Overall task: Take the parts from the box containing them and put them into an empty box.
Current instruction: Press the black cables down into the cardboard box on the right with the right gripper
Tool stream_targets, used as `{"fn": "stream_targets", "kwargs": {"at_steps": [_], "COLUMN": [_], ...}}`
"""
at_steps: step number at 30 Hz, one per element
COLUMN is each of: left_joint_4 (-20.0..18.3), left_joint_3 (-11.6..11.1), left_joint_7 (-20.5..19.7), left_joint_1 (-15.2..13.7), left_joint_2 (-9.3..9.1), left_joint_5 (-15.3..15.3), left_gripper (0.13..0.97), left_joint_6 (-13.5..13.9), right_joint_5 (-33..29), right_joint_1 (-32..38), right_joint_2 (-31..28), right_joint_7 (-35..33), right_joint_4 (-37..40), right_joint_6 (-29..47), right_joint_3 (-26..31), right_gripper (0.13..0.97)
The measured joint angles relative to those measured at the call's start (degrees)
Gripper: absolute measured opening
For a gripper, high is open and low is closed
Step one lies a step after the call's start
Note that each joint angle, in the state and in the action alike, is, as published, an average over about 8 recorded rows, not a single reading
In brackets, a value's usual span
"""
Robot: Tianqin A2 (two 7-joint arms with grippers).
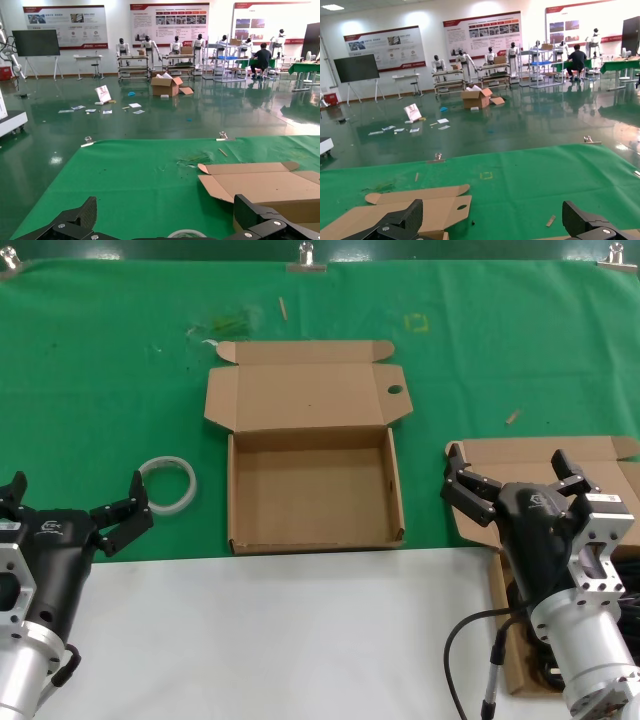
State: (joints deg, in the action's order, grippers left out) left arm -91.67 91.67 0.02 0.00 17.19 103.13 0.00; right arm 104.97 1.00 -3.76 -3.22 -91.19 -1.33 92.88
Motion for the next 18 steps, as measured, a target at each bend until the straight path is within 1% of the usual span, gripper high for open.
{"fn": "stream_targets", "kwargs": {"at_steps": [18], "left_joint_4": [0.0], "left_joint_3": [0.0], "left_joint_7": [0.0], "left_joint_1": [0.0], "left_joint_2": [0.0], "left_joint_5": [0.0], "left_gripper": [0.965], "left_joint_6": [0.0], "right_joint_5": [0.0], "right_joint_1": [0.0], "right_joint_2": [0.0], "right_joint_7": [0.0], "right_joint_4": [0.0], "right_joint_6": [0.0], "right_joint_3": [0.0], "right_gripper": [0.966]}}
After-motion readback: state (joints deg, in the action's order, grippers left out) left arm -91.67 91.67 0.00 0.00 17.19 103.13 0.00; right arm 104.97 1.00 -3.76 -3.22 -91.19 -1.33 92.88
